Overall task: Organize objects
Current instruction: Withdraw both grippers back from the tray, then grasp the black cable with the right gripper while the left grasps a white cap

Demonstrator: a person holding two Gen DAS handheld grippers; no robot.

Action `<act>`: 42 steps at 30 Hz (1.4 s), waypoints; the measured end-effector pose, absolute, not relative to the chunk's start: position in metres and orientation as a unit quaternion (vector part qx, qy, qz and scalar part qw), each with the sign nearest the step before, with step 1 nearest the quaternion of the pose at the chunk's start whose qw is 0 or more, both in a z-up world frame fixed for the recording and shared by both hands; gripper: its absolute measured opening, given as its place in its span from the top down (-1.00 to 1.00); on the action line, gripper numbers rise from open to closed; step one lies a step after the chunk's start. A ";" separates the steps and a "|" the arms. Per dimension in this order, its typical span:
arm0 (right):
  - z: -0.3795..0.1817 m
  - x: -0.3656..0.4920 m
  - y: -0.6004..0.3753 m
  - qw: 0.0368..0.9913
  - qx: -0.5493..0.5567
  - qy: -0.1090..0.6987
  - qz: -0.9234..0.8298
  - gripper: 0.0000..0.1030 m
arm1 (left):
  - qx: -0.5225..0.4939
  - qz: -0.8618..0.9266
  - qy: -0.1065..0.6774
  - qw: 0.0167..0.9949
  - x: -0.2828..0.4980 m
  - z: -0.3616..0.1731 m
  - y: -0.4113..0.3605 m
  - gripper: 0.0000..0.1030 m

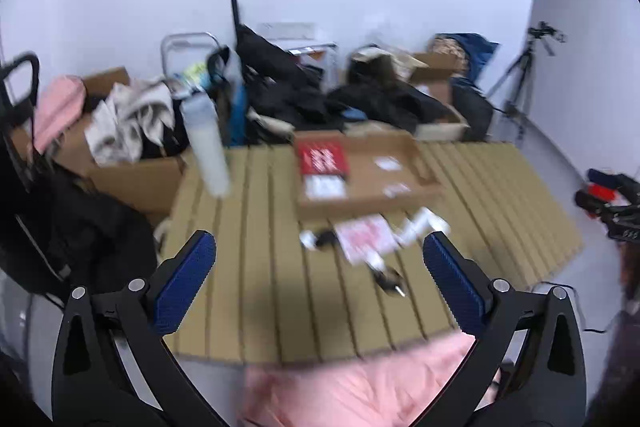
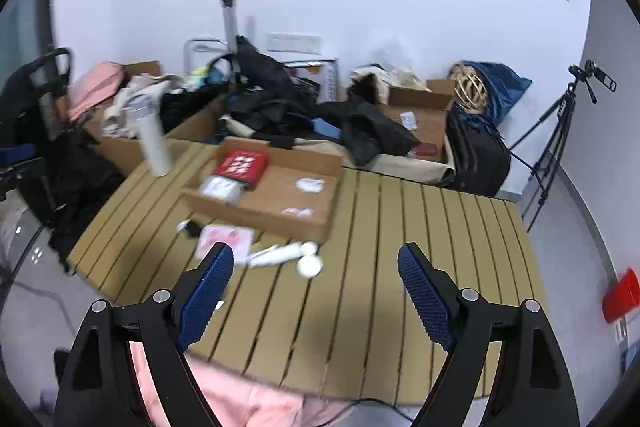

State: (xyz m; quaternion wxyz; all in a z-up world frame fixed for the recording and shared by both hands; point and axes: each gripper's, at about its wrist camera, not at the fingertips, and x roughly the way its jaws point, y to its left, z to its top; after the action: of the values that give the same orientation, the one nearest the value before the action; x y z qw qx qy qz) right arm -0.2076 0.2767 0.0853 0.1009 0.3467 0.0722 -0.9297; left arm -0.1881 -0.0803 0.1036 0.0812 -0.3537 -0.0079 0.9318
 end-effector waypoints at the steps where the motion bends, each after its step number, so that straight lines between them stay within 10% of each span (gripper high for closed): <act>1: 0.082 -0.192 0.275 0.114 0.342 0.066 -0.931 -0.70 | -0.350 0.933 -0.005 0.089 -0.173 0.101 -0.079 -1.00; 14: -0.050 -0.073 0.225 0.142 0.393 0.048 -0.907 -0.70 | -0.429 0.898 -0.037 0.093 -0.076 -0.031 -0.065 -1.00; 27: -0.062 -0.079 0.226 0.155 0.357 0.010 -0.921 -0.70 | -0.432 0.896 -0.062 0.076 -0.099 -0.058 -0.075 -1.00; 29: -0.076 -0.093 0.229 0.137 0.378 0.004 -0.916 -0.65 | -0.432 0.898 -0.060 0.066 -0.108 -0.065 -0.077 -1.00; 31: -0.099 -0.114 0.229 0.136 0.420 -0.003 -0.897 -0.11 | -0.433 0.897 -0.062 0.058 -0.118 -0.072 -0.078 -1.00; 42: -0.149 -0.245 0.155 0.193 0.431 0.069 -0.879 -0.09 | -0.453 0.890 -0.046 0.028 -0.193 -0.100 -0.076 -1.00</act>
State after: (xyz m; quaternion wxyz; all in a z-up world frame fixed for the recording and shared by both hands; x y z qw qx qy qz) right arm -0.2452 0.1547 -0.1493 0.1930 0.4312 0.0690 -0.8787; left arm -0.1931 -0.0763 -0.0996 0.0279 -0.4533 -0.0464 0.8897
